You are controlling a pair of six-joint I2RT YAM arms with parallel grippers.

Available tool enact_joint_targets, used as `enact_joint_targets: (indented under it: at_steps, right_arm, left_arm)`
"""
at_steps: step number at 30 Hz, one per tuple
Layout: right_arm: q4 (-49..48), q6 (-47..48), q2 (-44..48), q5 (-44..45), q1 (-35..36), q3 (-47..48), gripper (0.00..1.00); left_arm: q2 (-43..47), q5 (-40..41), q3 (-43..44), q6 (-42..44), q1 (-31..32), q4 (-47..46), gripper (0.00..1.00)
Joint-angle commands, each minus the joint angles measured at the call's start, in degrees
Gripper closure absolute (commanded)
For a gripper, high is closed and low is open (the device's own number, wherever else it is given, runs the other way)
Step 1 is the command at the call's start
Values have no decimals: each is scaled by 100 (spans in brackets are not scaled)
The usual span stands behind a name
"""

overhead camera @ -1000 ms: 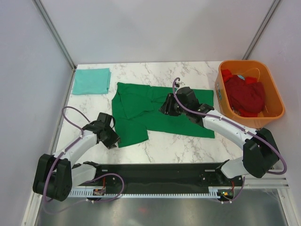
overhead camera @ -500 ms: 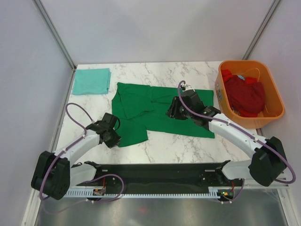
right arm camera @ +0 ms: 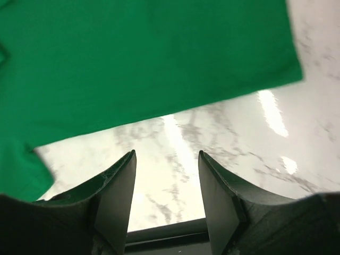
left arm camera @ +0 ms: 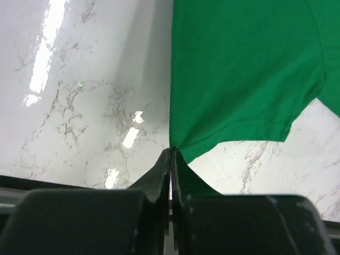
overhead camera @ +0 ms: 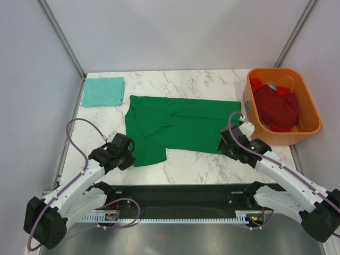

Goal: Fold and stack the t-shirts
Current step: Fold the tshirt

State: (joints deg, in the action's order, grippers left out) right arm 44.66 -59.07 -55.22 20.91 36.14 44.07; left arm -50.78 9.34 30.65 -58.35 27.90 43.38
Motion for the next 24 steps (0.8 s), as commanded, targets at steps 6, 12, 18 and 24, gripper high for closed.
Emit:
enact_joint_targets:
  at_steps: [6,12,18,24]
  right_arm:
    - [851,-1282,38,1302,-326,-400,42]
    - [842,-1335,-321,1399,-1047,-347,46]
    - [641,-1388,-831,1539,-1364,-329,50]
    - [166,-1643,-973,1460,-1575,-619,51]
  left_arm:
    - [816,437,327,-221,356,620,98]
    - [807,735,327,-282,374,883,98]
    - [1114,736,467,-274,374,883,98]
    - [1211,709,433,-178,374,866,98]
